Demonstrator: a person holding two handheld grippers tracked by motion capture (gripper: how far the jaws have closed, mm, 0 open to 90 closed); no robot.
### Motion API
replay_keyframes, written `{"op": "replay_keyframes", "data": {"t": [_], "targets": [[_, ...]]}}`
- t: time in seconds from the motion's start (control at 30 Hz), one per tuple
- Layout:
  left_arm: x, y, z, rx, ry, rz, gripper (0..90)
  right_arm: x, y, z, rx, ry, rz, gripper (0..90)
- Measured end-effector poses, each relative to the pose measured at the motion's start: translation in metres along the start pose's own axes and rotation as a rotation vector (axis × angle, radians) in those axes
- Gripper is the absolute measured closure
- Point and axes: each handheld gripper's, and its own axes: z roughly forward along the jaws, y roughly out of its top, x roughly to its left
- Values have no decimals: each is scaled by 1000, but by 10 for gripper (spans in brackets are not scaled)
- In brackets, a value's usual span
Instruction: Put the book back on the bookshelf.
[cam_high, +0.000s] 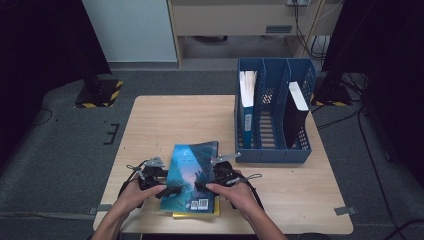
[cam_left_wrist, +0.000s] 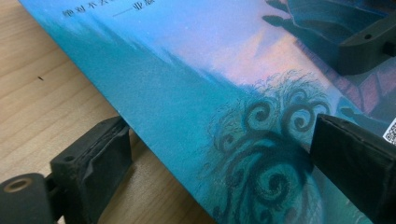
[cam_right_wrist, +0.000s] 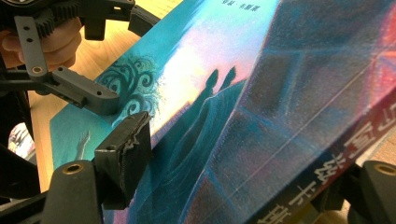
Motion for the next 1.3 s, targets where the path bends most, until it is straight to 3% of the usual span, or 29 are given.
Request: {"op": "replay_keyframes", "data": {"t": [0.17, 0.2, 0.33, 0.7, 0.97, 1.3], "targets": [[0, 4, -4, 21, 15, -8, 92, 0, 4, 0, 24, 3, -10, 272], [1, 5, -6, 20, 22, -19, 177, 0, 6, 1, 38, 4, -12, 295], [6, 8, -13, 31, 30, -38, 271, 0, 12, 1, 49, 13, -9, 361], [8, 15, -25, 69, 80, -58, 523, 8, 35, 0, 81, -9, -65, 477], [7, 17, -35, 92, 116, -54, 633, 19, 49, -2, 100, -30, -103, 524], [9, 17, -50, 43, 122, -69, 706, 27, 62, -5, 86, -37, -136, 560]]}}
